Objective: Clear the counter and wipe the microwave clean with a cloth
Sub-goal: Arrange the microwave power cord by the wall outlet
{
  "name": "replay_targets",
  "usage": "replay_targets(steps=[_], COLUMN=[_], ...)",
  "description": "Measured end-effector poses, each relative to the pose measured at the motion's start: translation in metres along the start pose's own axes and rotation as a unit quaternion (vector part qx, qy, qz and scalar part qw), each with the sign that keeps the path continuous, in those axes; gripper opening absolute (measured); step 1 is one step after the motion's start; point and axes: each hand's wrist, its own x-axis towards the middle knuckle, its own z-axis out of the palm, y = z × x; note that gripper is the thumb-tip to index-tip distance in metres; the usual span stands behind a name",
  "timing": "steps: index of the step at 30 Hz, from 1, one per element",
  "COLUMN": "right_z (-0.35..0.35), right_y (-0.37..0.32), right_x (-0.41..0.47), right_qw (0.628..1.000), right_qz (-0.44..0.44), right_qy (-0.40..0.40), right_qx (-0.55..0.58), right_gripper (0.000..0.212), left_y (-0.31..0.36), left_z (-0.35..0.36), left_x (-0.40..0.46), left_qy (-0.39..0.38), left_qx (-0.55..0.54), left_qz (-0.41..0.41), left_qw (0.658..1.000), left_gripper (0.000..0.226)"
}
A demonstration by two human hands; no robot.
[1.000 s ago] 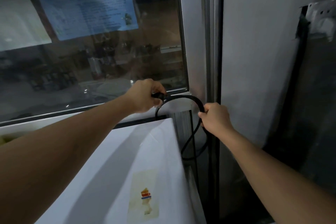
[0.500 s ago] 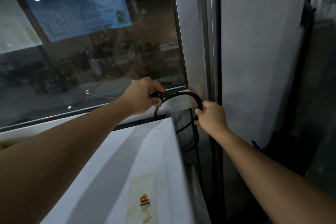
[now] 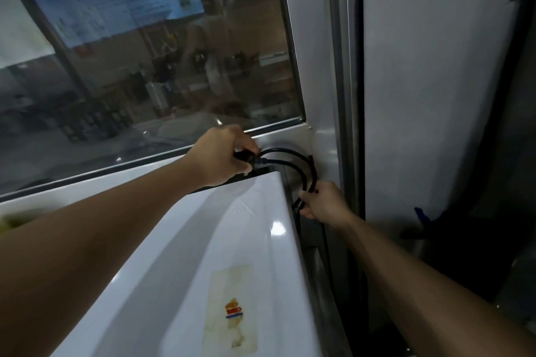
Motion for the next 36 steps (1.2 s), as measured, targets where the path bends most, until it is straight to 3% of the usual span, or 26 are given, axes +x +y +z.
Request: replay_targets(steps=[4,9,11,16,24,30,36], right_z=[0.005,-0.006,-0.013,-0.017,-0.016,-0.010,-0.008], right_y=[0.013,0.015,0.017,0.020,0.013,0.021,0.025], right_x=[-0.002,-0.001,-0.001,-0.009,-0.010,-0.021,-0.018], right_qw=[0.999,0.992,0.986,0.975,0.986,0.983,0.985], right_qz=[0.009,0.014,0.021,0.060,0.058,0.033,0.042], right_qy=[-0.010,-0.094,-0.117,-0.058,-0.103,-0.170,-0.141], right_qx=[-0.045,-0.088,-0.115,-0.205,-0.121,-0.066,-0.093], right_gripper=[0.025,0.013,0.021,0.026,0.016,0.045,0.046], left_y=[0.000,-0.002,-0.004,-0.006,-0.012,-0.020,-0.022], left_z=[0.006,0.004,0.002,-0.001,-0.007,-0.005,-0.006], left_x=[-0.002,-0.001,-0.001,-0.005,-0.007,-0.016,-0.018], left_qy=[-0.031,-0.029,-0.027,-0.023,0.001,-0.007,-0.006], left_qx=[0.005,0.012,0.015,0.008,0.017,0.026,0.016], left_qz=[0.001,-0.001,-0.005,-0.014,-0.020,-0.034,-0.048], left_qw=[0.999,1.000,0.999,1.000,1.000,0.999,0.999], left_gripper=[0.033,0.030,0.030,0.029,0.027,0.026,0.025])
